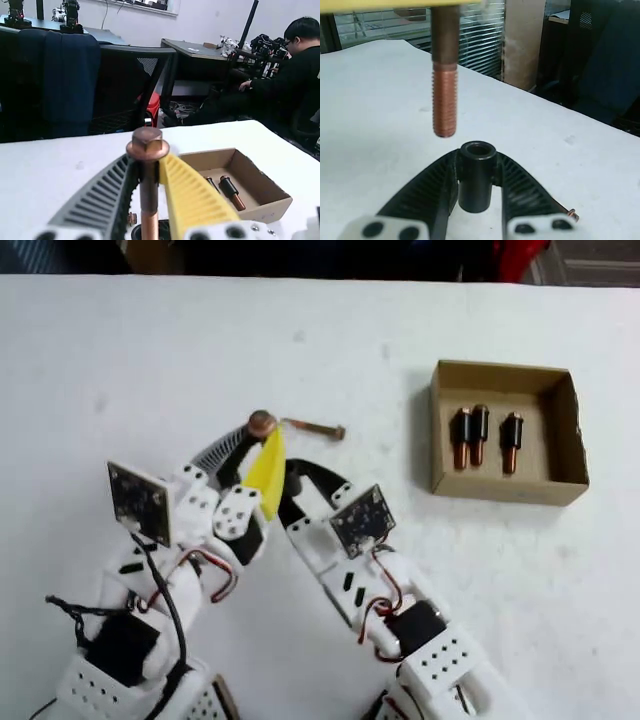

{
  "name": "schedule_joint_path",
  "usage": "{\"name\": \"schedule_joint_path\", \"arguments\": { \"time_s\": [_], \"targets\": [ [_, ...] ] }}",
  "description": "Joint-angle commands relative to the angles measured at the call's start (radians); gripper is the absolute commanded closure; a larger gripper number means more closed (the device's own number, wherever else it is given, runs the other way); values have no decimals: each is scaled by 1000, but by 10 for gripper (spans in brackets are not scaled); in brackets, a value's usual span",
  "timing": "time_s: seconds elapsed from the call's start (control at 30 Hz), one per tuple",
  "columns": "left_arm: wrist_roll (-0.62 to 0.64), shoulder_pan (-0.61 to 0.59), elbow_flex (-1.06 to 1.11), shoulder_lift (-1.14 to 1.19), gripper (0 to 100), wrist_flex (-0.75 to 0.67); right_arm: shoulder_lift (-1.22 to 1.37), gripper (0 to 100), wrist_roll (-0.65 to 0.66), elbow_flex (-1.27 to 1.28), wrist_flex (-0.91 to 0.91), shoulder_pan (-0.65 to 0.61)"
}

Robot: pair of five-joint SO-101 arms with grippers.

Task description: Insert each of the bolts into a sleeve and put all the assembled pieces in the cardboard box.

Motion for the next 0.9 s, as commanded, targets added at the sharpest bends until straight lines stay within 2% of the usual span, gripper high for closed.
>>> {"name": "schedule_joint_path", "arguments": {
  "time_s": [0.0, 0.07, 0.17, 0.27, 0.37, 0.87],
  "targets": [
    [14, 15, -9, -45, 980, -48, -21, 981, -2, -21, -33, 2],
    [14, 13, -9, -45, 980, -61, -21, 981, -2, -28, -36, 1],
    [12, 8, 21, -44, 980, -153, -21, 981, 0, -32, -38, -5],
    [9, 8, 74, -44, 980, -232, -21, 981, 58, -32, -35, -36],
    [8, 7, 110, -44, 980, -244, -21, 981, 103, -29, -33, -48],
    [12, -56, 121, -42, 980, -236, -21, 981, 103, -32, -38, -42]
  ]
}}
